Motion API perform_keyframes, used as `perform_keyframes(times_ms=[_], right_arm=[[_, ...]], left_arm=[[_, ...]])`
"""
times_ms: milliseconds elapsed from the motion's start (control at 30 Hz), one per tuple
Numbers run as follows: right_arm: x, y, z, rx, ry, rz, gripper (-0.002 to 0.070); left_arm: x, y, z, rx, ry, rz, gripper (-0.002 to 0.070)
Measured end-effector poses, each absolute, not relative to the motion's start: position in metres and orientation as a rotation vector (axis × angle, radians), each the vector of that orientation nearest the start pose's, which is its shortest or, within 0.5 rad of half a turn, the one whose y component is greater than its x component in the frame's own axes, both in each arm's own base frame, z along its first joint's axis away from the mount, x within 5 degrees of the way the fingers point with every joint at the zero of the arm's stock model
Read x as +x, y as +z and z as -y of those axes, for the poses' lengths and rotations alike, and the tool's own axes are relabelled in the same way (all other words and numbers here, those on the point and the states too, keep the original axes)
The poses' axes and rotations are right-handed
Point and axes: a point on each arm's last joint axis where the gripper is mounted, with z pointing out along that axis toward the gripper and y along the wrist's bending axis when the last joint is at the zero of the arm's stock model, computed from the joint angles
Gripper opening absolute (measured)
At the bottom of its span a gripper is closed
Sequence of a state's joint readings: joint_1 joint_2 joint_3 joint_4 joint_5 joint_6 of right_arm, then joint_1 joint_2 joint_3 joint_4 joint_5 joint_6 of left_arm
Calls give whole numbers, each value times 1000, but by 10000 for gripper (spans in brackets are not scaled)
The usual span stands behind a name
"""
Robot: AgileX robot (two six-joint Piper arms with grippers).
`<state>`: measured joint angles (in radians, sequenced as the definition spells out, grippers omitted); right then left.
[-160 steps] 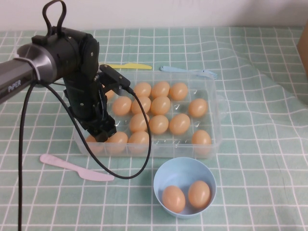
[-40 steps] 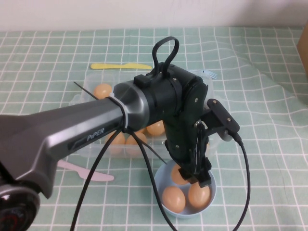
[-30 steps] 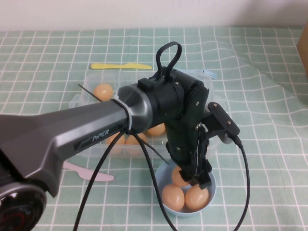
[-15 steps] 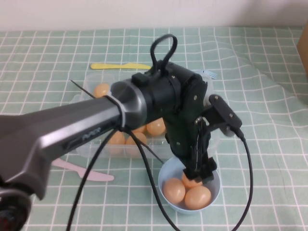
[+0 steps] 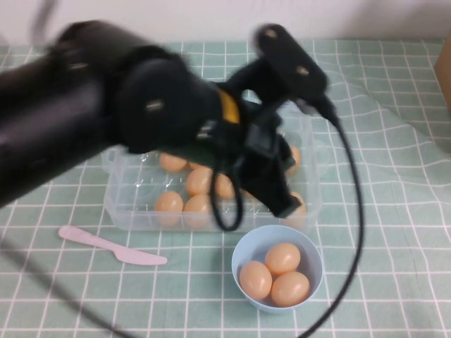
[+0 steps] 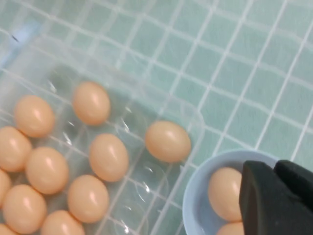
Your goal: Take an egg out of the egg box
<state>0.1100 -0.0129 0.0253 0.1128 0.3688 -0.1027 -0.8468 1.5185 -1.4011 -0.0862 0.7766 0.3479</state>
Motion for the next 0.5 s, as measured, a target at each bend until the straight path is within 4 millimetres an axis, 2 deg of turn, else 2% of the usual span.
perform_keyframes(times_ms=[100, 200, 300, 500], right_arm=[[52, 172, -9, -127, 117, -1860, -17], [52, 172, -9, -127, 117, -1860, -17], [52, 172, -9, -127, 117, -1860, -17], [52, 172, -9, -127, 117, -1860, -17]], left_arm=[[211, 363, 231, 1205, -364, -1960, 6], [196, 361, 195, 1095, -361, -1919, 0], [178, 359, 171, 1029, -372, -1876, -1], [145, 355, 141, 902, -463, -1820, -1]])
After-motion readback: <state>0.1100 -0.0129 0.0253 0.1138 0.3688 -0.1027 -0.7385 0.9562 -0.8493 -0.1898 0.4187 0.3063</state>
